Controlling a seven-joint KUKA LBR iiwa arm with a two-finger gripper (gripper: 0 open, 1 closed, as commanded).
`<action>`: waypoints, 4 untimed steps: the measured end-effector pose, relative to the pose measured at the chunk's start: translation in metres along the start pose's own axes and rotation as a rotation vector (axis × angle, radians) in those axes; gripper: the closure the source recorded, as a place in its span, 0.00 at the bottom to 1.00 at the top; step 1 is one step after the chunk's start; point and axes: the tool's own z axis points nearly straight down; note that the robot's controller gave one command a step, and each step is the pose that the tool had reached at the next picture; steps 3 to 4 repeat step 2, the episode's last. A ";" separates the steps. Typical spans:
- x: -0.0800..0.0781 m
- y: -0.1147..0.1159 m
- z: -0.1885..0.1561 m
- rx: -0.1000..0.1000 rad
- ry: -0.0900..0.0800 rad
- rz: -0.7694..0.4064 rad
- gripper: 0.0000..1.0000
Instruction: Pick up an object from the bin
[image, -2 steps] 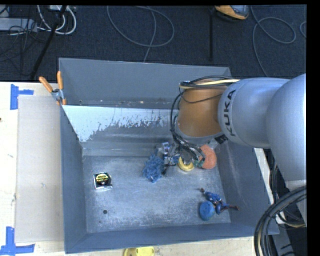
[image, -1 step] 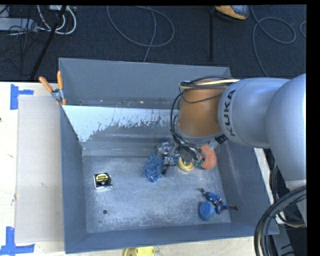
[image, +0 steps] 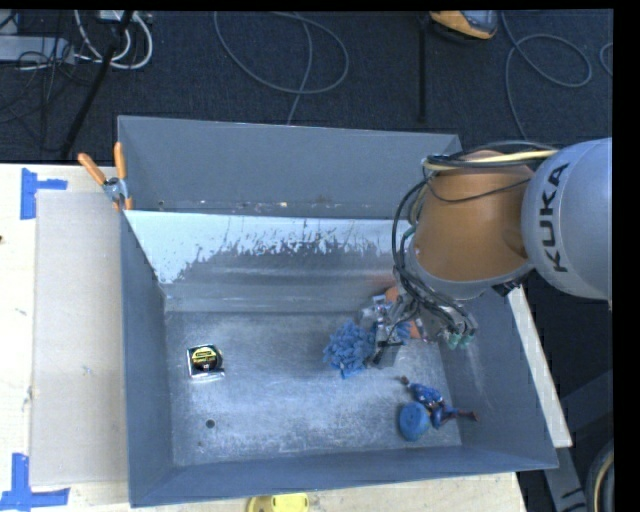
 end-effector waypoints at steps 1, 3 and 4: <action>0.000 0.000 0.000 0.000 0.000 0.000 1.00; 0.018 -0.004 -0.048 -0.002 0.007 -0.012 1.00; 0.018 -0.004 -0.048 -0.002 0.007 -0.012 1.00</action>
Offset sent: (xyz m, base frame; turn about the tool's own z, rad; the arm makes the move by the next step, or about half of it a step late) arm -0.0227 -0.0118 0.0751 -0.0172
